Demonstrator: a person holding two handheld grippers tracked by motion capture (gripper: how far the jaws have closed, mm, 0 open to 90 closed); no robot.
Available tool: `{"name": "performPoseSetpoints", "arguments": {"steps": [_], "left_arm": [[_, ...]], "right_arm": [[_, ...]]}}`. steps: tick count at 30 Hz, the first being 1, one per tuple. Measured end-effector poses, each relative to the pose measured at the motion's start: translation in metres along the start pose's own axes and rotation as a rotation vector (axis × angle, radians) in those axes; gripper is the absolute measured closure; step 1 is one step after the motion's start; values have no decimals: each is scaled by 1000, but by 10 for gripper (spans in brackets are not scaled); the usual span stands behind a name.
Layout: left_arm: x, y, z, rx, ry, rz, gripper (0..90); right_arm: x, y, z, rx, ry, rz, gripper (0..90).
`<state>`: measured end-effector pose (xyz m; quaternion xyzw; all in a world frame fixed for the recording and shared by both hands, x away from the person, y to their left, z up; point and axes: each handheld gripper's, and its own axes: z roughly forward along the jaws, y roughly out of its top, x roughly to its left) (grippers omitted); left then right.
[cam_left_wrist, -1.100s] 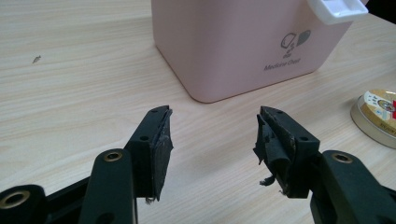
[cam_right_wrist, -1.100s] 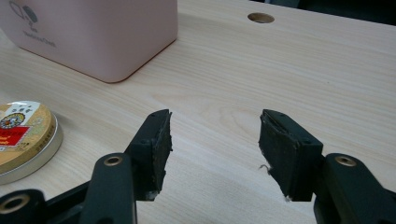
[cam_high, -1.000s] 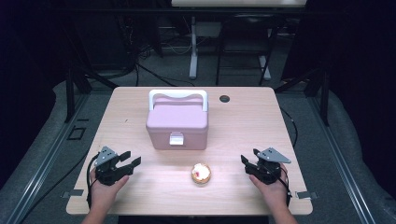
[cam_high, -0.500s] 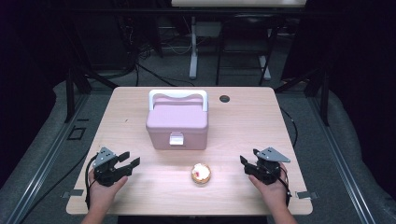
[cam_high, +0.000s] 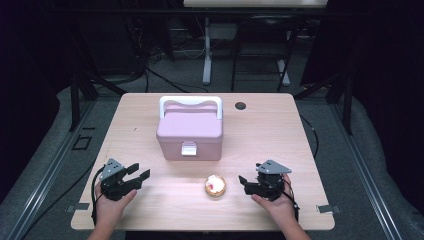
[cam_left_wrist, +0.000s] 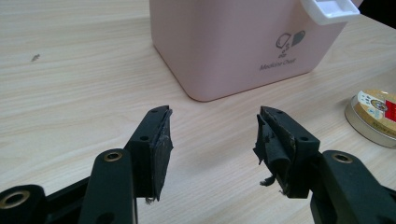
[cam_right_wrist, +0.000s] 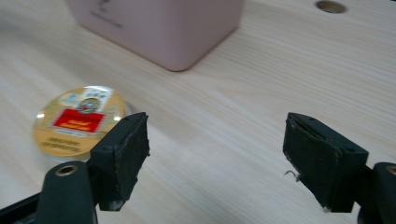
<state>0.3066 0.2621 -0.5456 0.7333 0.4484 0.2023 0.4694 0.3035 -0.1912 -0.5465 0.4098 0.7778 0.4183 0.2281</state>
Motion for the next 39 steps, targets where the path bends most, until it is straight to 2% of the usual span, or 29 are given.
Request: {"name": "performPoseSetpoints", "arguments": {"steps": [2,4,7,8,12,17,19,23,28,39], "left_arm": [[-1,0,1,-1,0,5,449],[-3,1,1,1,-9,19,449],[-3,1,1,8,-11,15,449],[-2,0,0,-3,-9,9,449],[-1,0,-2,5,-9,11,449],[-1,0,-1,-2,-6,8,449],[-2,0,-1,1,-8,9,449],[-3,0,0,13,-13,14,449],[-3,0,0,4,-15,12,449],[-3,0,0,2,-14,12,449]], "right_arm": [[5,3,1,15,7,-17,177],[16,10,8,46,51,-31,133],[23,13,14,59,56,-21,121],[29,14,21,81,85,-5,115],[40,14,34,101,142,8,115],[49,13,43,112,171,2,136],[54,13,48,128,202,5,146],[60,12,53,140,205,-4,135],[64,11,61,153,191,-21,121],[70,9,69,176,189,-48,152]]}}
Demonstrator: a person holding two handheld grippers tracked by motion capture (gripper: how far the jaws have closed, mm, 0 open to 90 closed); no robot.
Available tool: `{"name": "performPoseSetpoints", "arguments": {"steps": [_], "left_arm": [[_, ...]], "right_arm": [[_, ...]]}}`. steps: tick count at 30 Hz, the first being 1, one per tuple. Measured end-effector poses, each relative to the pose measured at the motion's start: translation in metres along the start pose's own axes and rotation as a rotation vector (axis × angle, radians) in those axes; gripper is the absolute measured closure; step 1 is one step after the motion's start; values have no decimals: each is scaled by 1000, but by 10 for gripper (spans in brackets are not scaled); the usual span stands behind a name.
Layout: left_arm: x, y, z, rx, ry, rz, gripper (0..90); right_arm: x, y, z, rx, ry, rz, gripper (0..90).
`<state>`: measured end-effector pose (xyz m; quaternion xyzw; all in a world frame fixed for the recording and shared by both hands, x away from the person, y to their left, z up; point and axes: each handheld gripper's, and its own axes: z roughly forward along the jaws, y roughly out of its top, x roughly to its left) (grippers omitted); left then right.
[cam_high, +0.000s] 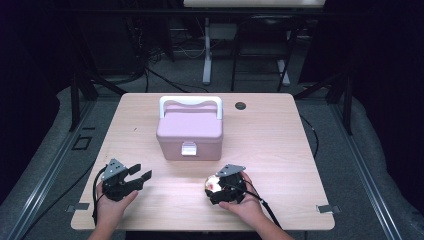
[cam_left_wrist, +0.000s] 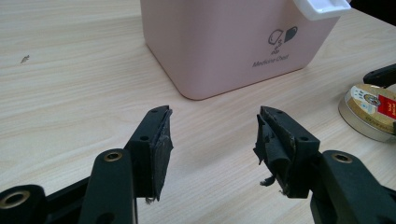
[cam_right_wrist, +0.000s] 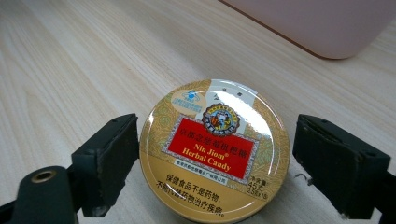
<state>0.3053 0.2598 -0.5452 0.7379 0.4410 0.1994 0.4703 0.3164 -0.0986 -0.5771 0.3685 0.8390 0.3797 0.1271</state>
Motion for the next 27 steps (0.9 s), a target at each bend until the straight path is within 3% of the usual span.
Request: {"name": "performPoseSetpoints", "arguments": {"steps": [6,14,22,27], "left_arm": [[1,0,0,2,3,-1,449],[1,0,-2,3,6,-2,449],[2,0,-2,0,8,-8,449],[2,0,-2,4,9,-6,449]], "right_arm": [[1,0,0,0,6,-8,191],[-9,-3,-8,10,-16,0,197],[-34,-14,-28,7,-81,27,213],[-51,-22,-39,0,-103,81,203]]}}
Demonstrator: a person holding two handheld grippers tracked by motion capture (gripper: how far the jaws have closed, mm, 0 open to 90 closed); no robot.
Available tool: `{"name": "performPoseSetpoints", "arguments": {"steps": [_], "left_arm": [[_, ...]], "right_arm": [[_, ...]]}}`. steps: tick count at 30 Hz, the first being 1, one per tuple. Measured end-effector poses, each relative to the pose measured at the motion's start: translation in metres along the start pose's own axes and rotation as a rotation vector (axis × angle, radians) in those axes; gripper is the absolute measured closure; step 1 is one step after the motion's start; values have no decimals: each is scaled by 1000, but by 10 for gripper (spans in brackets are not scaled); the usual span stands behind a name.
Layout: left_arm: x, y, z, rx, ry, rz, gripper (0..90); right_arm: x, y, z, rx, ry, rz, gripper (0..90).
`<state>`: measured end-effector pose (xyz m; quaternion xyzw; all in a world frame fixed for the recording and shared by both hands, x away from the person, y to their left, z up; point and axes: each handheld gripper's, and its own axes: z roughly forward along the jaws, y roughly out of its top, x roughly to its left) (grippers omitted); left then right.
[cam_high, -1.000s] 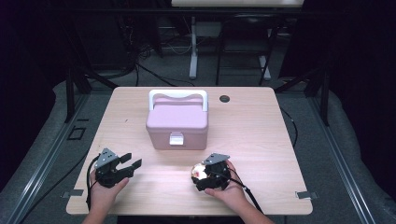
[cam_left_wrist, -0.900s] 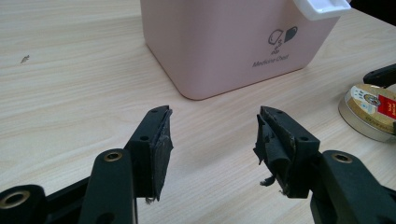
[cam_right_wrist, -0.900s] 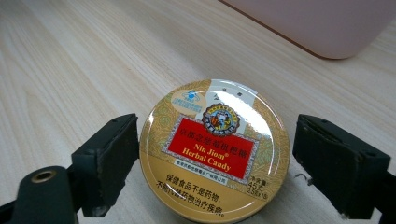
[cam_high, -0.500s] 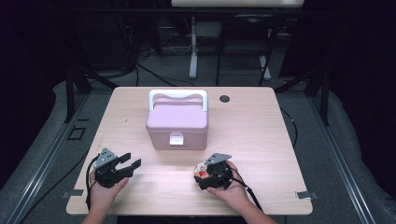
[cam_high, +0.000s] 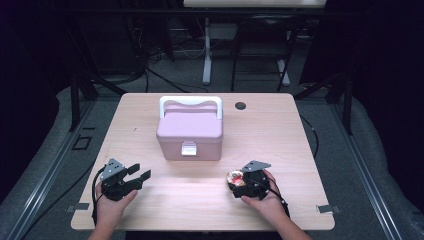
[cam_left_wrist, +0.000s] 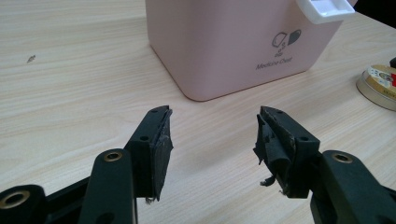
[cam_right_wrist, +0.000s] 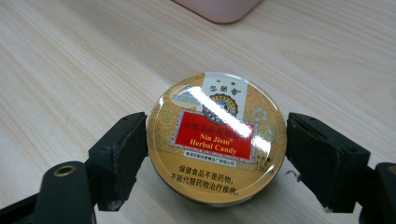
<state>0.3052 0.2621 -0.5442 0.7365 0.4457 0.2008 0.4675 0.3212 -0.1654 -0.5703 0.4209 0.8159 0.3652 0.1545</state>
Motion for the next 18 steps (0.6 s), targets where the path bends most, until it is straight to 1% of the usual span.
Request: {"name": "performPoseSetpoints", "arguments": {"steps": [1,2,4,6,7,9,12,14,16,18], "left_arm": [[0,0,0,0,0,-1,449],[0,0,1,-7,2,0,449],[0,0,1,-6,2,1,449],[0,0,1,-6,1,-2,449],[0,0,1,-8,1,-2,449],[0,0,0,-5,-2,-3,449],[2,-1,-1,-14,2,-8,449],[2,0,-2,-10,4,-10,449],[2,0,-3,-11,6,-11,449],[2,0,-3,-12,6,-12,449]], "right_arm": [[0,0,0,0,0,0,203],[-4,1,1,-16,1,26,164],[-4,3,2,-15,-2,34,154],[-2,6,5,-23,-19,26,155],[1,9,10,-19,-17,20,171],[6,11,14,-13,-39,6,213],[7,12,16,-10,-48,0,217],[4,11,13,-4,-53,-6,222],[0,9,10,3,-57,5,222],[-7,6,5,7,-65,4,222]]}}
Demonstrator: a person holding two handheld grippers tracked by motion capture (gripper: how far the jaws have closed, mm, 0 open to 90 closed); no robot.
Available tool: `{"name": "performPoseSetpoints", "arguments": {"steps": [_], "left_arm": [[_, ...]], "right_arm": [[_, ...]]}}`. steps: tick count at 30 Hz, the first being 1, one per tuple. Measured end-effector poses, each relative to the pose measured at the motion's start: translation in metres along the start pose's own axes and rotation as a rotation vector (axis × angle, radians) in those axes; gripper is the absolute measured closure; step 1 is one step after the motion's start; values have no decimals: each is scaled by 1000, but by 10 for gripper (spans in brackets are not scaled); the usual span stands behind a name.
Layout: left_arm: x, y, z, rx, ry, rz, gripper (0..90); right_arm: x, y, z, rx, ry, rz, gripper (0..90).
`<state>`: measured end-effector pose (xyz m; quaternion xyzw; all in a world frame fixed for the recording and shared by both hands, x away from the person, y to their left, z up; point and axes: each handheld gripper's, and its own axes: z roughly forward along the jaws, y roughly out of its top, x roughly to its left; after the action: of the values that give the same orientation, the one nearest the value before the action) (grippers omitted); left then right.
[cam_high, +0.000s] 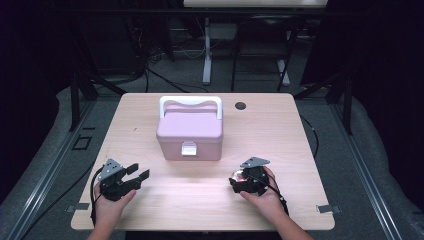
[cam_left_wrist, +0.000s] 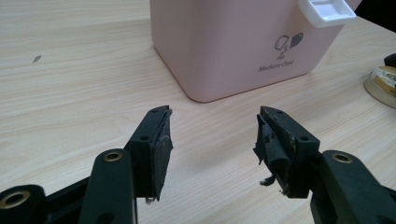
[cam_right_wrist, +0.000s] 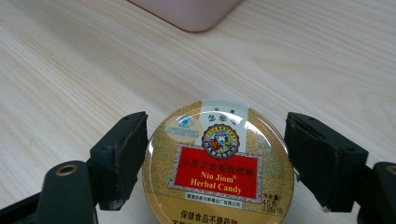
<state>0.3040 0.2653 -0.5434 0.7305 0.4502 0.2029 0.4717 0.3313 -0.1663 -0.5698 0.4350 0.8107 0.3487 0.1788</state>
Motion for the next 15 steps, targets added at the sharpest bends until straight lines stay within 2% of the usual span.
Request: {"name": "performPoseSetpoints", "arguments": {"steps": [1,2,3,5,6,8,10,11,14,15], "left_arm": [[0,0,0,0,0,0,449],[0,0,1,-2,-3,-2,449],[0,0,1,-2,-3,-2,449],[0,0,2,-6,1,-3,449],[0,0,3,-3,2,-6,449],[0,0,3,1,2,-7,449],[1,0,3,0,3,-10,449],[1,0,3,-3,3,-13,449],[3,0,2,-6,-7,-37,449],[5,0,1,-11,-12,-55,449]], "right_arm": [[0,0,0,0,0,0,222],[-9,-5,-6,1,-10,12,222],[-9,-5,-6,1,-10,12,222],[-23,-12,-14,0,-33,39,222],[-23,-12,-14,0,-33,39,222],[-35,-18,-20,-4,-50,64,223],[-39,-20,-22,-7,-56,71,222],[-47,-22,-25,-7,-66,77,222],[-53,-25,-28,-3,-69,87,222],[-58,-26,-31,2,-83,90,221]]}}
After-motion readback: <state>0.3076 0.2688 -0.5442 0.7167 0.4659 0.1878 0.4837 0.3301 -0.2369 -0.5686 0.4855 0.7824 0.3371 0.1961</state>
